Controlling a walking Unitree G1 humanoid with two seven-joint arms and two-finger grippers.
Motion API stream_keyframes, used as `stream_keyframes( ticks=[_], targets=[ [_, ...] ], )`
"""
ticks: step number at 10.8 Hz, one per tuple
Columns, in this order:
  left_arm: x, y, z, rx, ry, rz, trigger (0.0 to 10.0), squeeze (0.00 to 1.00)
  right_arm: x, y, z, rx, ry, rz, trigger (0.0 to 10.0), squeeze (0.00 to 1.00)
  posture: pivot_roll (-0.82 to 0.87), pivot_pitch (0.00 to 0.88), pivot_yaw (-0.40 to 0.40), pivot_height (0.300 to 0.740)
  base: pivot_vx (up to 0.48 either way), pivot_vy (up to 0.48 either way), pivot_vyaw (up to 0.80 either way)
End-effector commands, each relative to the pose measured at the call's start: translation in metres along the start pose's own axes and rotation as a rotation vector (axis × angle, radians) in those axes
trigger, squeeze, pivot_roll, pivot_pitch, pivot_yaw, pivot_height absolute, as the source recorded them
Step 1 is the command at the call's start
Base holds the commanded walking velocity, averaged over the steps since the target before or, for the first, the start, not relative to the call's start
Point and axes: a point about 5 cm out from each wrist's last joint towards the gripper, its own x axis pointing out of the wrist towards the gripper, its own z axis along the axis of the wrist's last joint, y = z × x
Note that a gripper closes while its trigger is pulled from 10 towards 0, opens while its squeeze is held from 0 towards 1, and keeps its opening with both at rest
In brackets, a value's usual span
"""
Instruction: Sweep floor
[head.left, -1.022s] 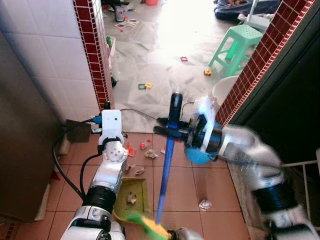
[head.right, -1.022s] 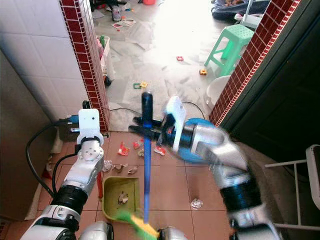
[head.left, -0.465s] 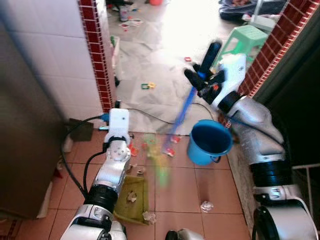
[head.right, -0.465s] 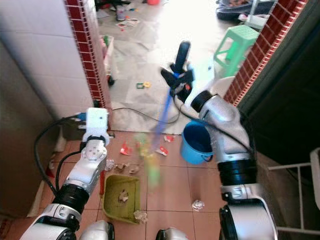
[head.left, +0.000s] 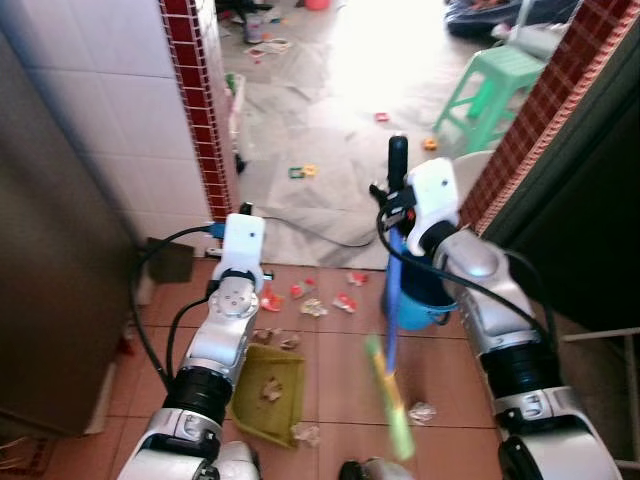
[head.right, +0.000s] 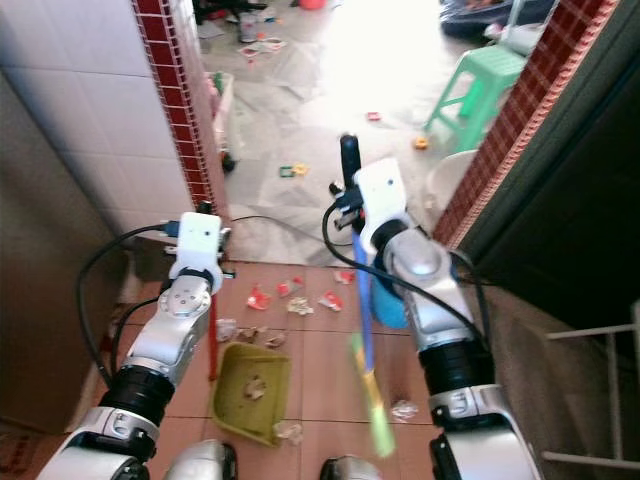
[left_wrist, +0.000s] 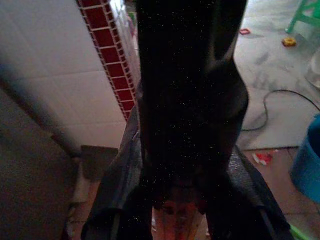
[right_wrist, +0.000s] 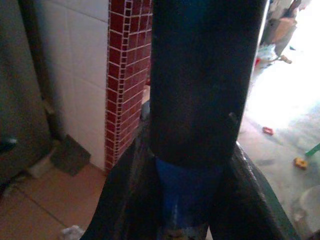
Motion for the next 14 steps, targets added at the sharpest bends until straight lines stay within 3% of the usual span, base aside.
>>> stream_keyframes(
  ticks=[1,3,6,8,11,14],
  targets=[
    [-0.006,-0.01,-0.023,0.041,0.121,-0.06,10.0,0.0,0.0,-0.005,0.011,-0.024,-0.053,-0.03,10.0,0.0,0.06,0.071,-0.04,0.74,0.0,0.0,0.0],
    [-0.008,-0.016,-0.023,-0.015,0.13,-0.096,10.0,0.0,0.002,0.001,0.009,0.011,-0.077,-0.05,10.0,0.0,0.06,0.067,-0.055,0.74,0.0,0.0,0.0],
    [-0.011,-0.019,-0.023,-0.058,0.162,-0.097,10.0,0.0,0.003,0.01,0.002,0.071,-0.026,-0.058,10.0,0.0,0.06,0.062,-0.058,0.74,0.0,0.0,0.0],
    [-0.012,-0.022,-0.023,-0.082,0.191,-0.097,10.0,0.0,0.004,0.002,-0.007,0.154,0.044,-0.095,10.0,0.0,0.06,0.058,-0.057,0.74,0.0,0.0,0.0],
    [-0.013,-0.026,-0.023,-0.094,0.224,-0.102,10.0,0.0,0.004,0.005,-0.021,0.285,0.162,-0.113,10.0,0.0,0.05,0.054,-0.061,0.74,0.0,0.0,0.0],
    [-0.014,-0.026,-0.022,-0.117,0.249,-0.099,10.0,0.0,0.012,0.011,-0.013,0.389,0.16,-0.144,10.0,0.0,0.05,0.059,-0.054,0.74,0.0,0.0,0.0]
  ],
)
